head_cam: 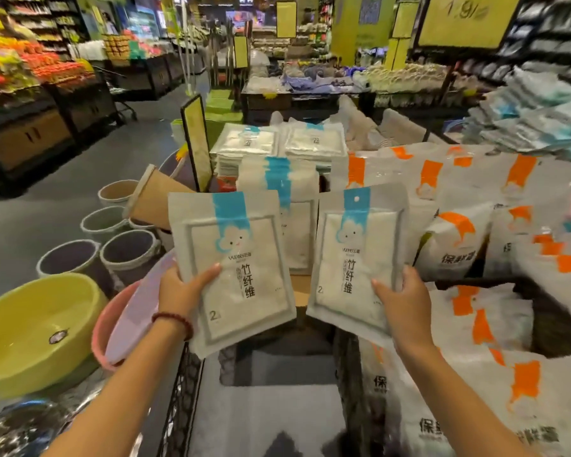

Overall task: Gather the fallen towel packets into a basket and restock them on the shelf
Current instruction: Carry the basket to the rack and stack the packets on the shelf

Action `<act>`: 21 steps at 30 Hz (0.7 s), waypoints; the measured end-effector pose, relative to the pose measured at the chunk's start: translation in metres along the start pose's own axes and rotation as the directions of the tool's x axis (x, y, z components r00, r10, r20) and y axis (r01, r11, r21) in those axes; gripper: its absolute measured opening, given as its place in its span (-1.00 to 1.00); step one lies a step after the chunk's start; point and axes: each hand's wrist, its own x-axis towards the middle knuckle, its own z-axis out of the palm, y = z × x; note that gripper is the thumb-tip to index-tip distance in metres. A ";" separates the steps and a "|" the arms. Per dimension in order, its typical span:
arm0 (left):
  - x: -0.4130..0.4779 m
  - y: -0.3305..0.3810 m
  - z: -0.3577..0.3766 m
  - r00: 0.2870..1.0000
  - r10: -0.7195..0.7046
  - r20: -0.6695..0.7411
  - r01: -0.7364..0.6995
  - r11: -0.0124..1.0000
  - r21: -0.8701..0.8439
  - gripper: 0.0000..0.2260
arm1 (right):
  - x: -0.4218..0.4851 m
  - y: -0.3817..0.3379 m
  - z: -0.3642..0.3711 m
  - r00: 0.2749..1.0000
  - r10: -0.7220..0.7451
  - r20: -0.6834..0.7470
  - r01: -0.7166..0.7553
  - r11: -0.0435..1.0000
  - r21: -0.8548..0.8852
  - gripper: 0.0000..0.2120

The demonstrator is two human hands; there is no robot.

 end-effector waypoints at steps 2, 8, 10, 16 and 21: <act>0.026 -0.007 0.011 0.999 -0.004 0.052 0.004 1.000 0.008 -0.67 | 0.004 0.000 0.008 0.999 0.006 -0.054 -0.009 0.999 -0.043 -0.77; 0.095 -0.027 0.045 0.971 0.009 0.240 -0.027 0.997 0.074 -0.64 | 0.009 0.007 0.029 0.981 0.010 -0.196 -0.049 0.979 -0.196 -0.87; 0.116 -0.030 0.059 0.952 0.037 0.304 -0.070 0.993 0.098 -0.65 | 0.010 0.009 0.037 0.974 0.002 -0.227 -0.056 0.971 -0.233 -0.88; 0.162 -0.048 0.093 0.924 0.087 0.372 -0.159 0.973 0.168 -0.66 | 0.019 0.008 0.055 0.960 -0.039 -0.277 -0.049 0.951 -0.305 -0.88; 0.157 -0.087 0.095 0.972 0.120 0.203 -0.156 0.972 0.175 -0.62 | 0.020 0.016 0.066 0.968 -0.003 -0.250 -0.082 0.941 -0.329 -0.94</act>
